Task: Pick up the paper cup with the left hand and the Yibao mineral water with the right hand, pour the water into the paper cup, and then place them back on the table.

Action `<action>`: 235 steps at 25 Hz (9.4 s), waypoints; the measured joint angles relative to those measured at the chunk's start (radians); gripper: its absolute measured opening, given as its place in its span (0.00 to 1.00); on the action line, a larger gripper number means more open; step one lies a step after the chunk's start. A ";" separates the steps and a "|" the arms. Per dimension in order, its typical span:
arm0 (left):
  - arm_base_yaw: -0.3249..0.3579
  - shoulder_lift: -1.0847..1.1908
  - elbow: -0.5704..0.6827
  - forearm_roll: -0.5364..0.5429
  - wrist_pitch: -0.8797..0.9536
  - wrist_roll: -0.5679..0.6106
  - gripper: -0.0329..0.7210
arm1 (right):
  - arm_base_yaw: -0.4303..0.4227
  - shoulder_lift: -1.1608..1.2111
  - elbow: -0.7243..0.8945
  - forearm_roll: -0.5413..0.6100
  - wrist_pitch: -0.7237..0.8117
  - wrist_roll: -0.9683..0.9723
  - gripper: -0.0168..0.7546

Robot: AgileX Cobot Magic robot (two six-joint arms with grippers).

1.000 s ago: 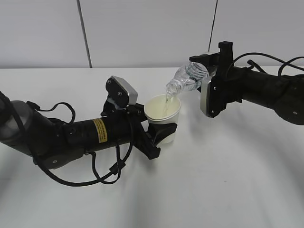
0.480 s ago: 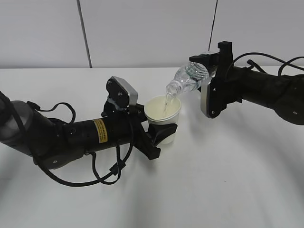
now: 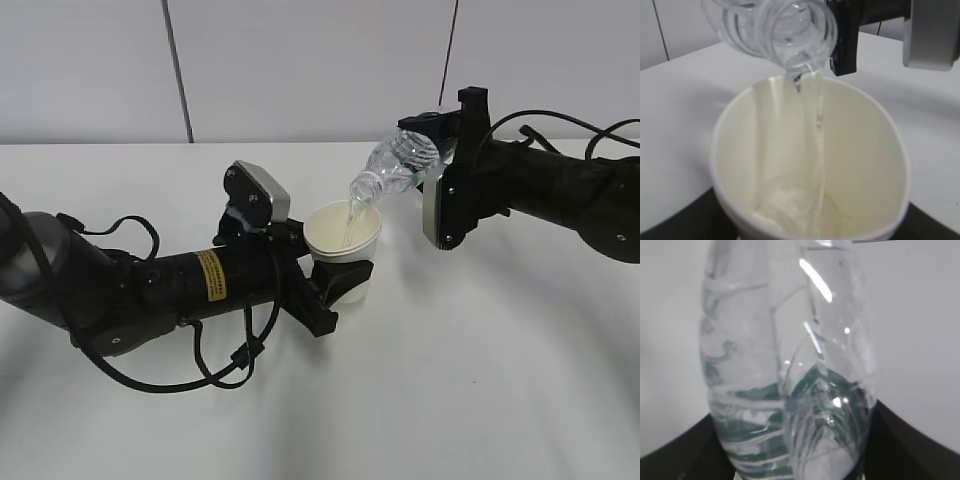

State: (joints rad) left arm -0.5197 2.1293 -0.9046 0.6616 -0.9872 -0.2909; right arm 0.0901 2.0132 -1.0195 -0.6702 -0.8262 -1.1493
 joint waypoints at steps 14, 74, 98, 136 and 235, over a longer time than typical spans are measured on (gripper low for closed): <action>0.000 0.000 0.000 0.000 0.001 0.000 0.59 | 0.000 0.000 0.000 0.005 -0.003 -0.022 0.63; 0.000 0.001 0.000 0.011 0.010 -0.003 0.59 | 0.007 -0.002 0.000 0.027 -0.028 0.039 0.63; 0.000 0.001 0.000 -0.093 0.011 -0.003 0.59 | 0.007 -0.002 0.002 0.029 -0.034 0.789 0.63; 0.314 0.001 0.000 -0.158 0.049 0.040 0.59 | 0.007 0.043 0.002 0.010 0.002 1.567 0.63; 0.375 0.043 -0.001 -0.211 0.078 0.072 0.83 | 0.007 0.214 -0.006 0.177 -0.135 1.432 0.81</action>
State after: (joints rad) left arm -0.1449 2.1722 -0.9054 0.4501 -0.9091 -0.2186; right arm 0.0973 2.2275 -1.0256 -0.4929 -0.9610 0.2829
